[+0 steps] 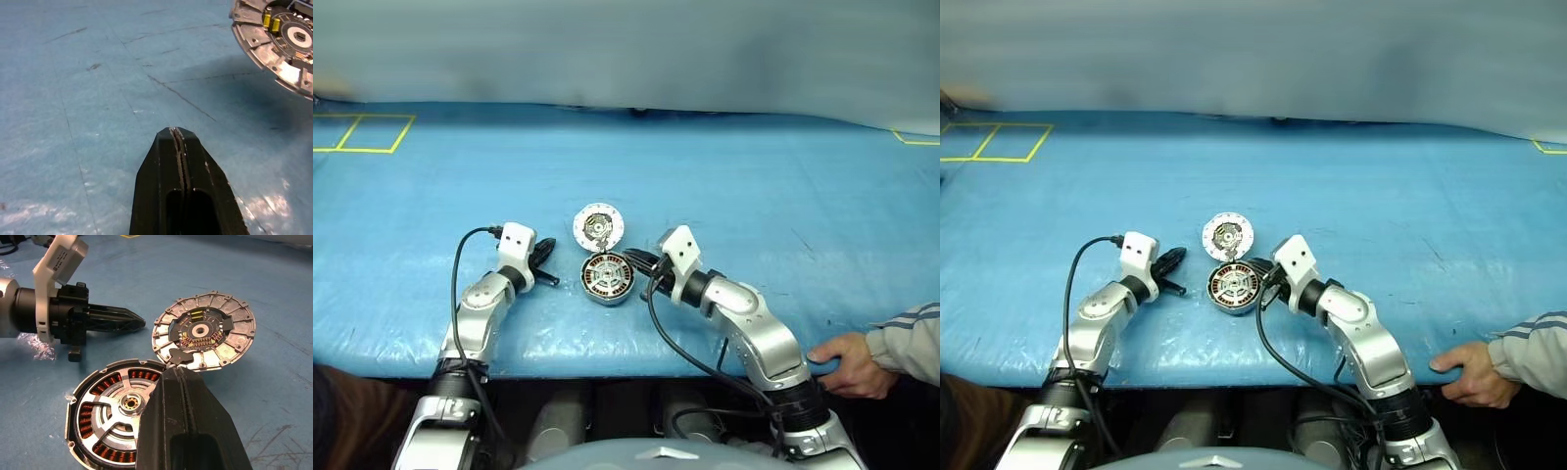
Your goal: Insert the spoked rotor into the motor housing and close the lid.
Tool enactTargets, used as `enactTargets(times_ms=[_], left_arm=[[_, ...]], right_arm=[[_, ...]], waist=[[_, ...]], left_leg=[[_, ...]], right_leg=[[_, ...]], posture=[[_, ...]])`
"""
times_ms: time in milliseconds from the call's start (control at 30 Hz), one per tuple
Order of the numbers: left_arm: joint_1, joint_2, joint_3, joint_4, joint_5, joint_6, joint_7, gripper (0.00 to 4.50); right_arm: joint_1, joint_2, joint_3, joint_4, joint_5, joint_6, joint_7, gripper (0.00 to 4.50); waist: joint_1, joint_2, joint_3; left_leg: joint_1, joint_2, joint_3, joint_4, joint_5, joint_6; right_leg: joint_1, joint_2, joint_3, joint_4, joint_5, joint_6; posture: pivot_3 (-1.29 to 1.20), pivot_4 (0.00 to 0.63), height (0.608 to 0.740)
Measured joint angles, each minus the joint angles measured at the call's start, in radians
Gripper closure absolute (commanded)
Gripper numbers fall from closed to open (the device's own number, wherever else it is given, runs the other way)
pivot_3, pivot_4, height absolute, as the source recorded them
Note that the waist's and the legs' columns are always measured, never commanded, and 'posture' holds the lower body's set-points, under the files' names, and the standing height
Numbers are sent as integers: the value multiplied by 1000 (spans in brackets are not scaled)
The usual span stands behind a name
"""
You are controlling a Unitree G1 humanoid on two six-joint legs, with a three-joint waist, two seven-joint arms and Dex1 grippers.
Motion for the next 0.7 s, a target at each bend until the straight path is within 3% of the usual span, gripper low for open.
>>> enactTargets(times_ms=[333, 700], left_arm=[[-166, -72, 32, 225, -61, -84, -97, 4473], [-226, -79, 43, 315, -111, -195, -301, 4473]], right_arm=[[53, -59, 21, -56, 48, 21, 64, 4500], [62, -58, 65, -61, 53, 23, 69, 4500]], waist=[[-1, 0, 0], [2, -1, 0]], left_leg=[[-1, 0, 0, 7, -1, 2], [-3, 0, 0, 8, -1, 2]], right_leg=[[1, 0, 0, 2, 0, 0], [1, -1, -1, 2, 1, 0]], posture=[[0, 150, 740], [0, 150, 740]])
